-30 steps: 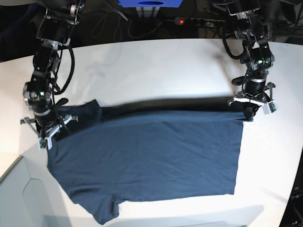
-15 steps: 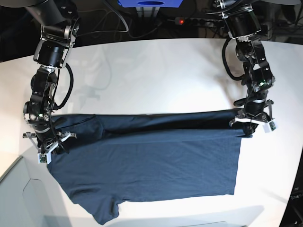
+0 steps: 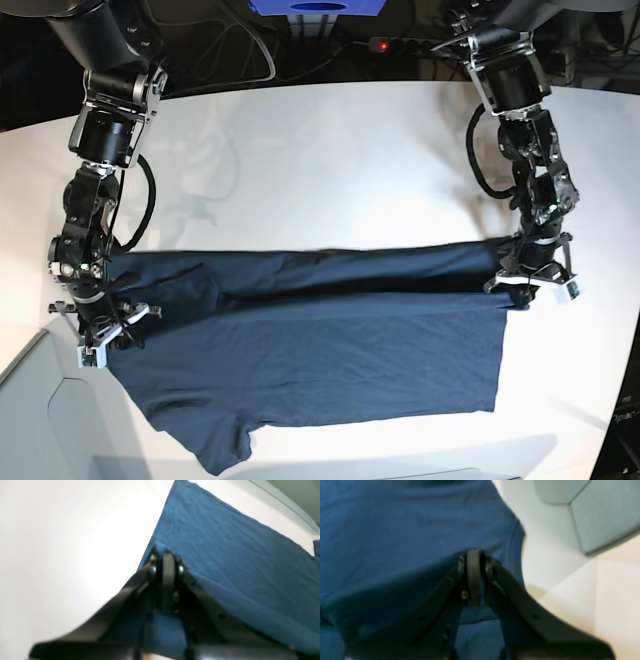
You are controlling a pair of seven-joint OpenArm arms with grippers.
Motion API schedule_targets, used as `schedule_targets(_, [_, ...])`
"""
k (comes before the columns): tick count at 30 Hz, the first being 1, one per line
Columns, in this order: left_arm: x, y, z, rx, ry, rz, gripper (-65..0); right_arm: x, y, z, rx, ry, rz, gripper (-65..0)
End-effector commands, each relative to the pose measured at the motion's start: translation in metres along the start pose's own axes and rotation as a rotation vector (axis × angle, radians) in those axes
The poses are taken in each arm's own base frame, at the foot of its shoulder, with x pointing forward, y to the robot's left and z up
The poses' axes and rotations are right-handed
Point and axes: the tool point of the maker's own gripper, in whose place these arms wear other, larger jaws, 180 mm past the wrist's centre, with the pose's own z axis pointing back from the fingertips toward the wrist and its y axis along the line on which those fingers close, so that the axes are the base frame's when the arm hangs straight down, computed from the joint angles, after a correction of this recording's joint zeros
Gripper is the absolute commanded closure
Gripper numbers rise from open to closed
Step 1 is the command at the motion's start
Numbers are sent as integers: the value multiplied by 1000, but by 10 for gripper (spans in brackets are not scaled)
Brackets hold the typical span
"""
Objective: Fold the T-shirt properly
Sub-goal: 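Lift the shoulder edge and fold it over toward the hem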
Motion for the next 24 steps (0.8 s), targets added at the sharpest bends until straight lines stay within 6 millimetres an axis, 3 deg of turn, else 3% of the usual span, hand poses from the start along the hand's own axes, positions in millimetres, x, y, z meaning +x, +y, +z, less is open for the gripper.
schedule_targets(1, [25, -5, -4, -12, -66, -2, 0, 21, -7, 1, -9, -57, 3, -2])
schedule_targets(7, [34, -4, -11, -9, -74, 1, 0, 7, -5, -3, -2, -22, -6, -2])
schedule_targets(15, [36, -19, -15, -45, -60, -53, 0, 7, -5, -3, -1, -21, -4, -5])
schedule_targets(17, [32, -24, -15, -56, -48, -76, -62, 5, -5, -3, -2, -12, -3, -11])
schedule_targets(19, [31, -29, -15, -67, -44, -84, -155, 4, -5, -3, -2, -9, -1, -61])
schedule_targets(21, [32, -31, -13, -74, -50, -90, -239, 4, -5, -3, -2, -9, -1, -157])
schedule_targets(24, [36, -31, -3, -77, -73, -99, -283, 5, -12, -2, -13, -10, 6, -344])
